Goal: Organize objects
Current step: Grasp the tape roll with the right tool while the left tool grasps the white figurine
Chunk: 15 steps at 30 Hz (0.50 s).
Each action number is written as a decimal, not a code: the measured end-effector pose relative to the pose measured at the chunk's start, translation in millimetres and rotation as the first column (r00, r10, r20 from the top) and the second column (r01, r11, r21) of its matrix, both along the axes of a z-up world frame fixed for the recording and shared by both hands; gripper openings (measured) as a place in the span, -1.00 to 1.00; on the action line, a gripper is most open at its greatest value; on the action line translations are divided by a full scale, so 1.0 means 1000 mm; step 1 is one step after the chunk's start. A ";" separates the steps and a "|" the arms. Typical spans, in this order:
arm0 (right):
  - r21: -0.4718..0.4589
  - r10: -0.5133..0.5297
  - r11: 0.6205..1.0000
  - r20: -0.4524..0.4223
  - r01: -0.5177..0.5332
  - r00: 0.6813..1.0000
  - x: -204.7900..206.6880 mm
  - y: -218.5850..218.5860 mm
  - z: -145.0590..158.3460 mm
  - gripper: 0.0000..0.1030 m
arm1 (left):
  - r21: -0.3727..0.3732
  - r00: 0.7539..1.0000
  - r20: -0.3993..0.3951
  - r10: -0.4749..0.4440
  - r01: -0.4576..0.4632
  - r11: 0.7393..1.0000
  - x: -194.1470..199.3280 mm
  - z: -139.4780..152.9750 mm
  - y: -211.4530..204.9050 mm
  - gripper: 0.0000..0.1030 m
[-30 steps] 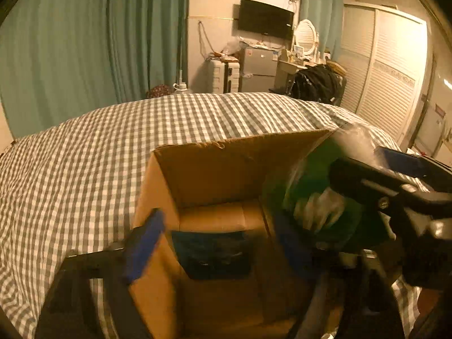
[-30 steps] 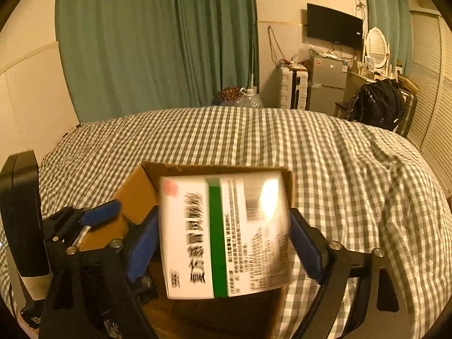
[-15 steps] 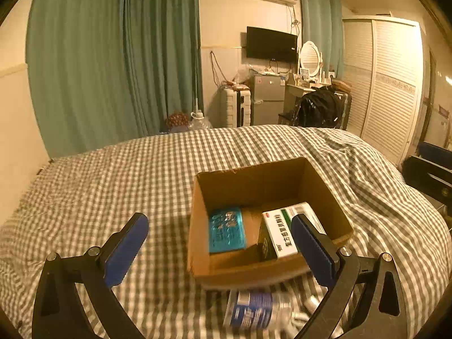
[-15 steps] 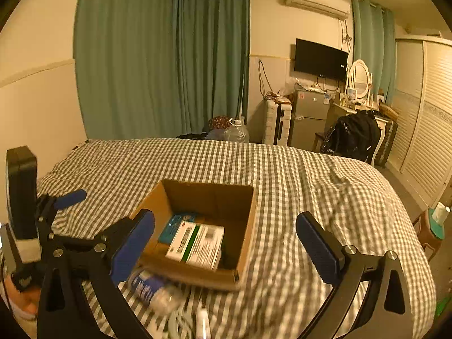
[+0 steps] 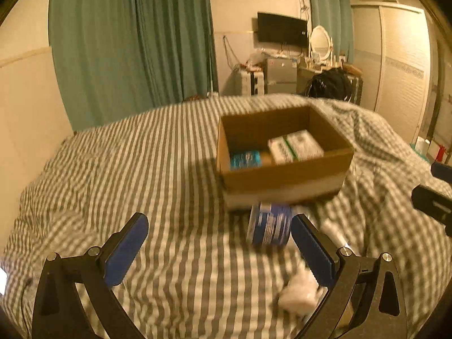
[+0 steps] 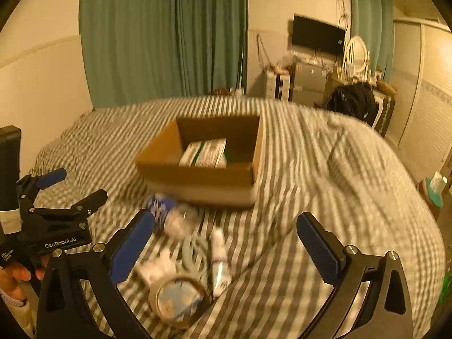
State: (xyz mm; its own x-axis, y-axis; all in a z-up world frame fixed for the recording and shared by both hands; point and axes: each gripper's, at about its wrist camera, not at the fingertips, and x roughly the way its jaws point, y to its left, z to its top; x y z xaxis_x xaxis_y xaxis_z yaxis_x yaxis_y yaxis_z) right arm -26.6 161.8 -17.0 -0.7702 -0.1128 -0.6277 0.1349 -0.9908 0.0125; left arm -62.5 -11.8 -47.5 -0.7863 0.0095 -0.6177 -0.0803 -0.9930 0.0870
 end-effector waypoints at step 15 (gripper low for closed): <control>-0.004 0.092 0.995 0.305 -0.095 0.948 -0.002 -0.034 -0.115 0.97 | 0.004 0.990 0.138 0.016 -0.017 1.000 0.024 -0.075 -0.015 1.00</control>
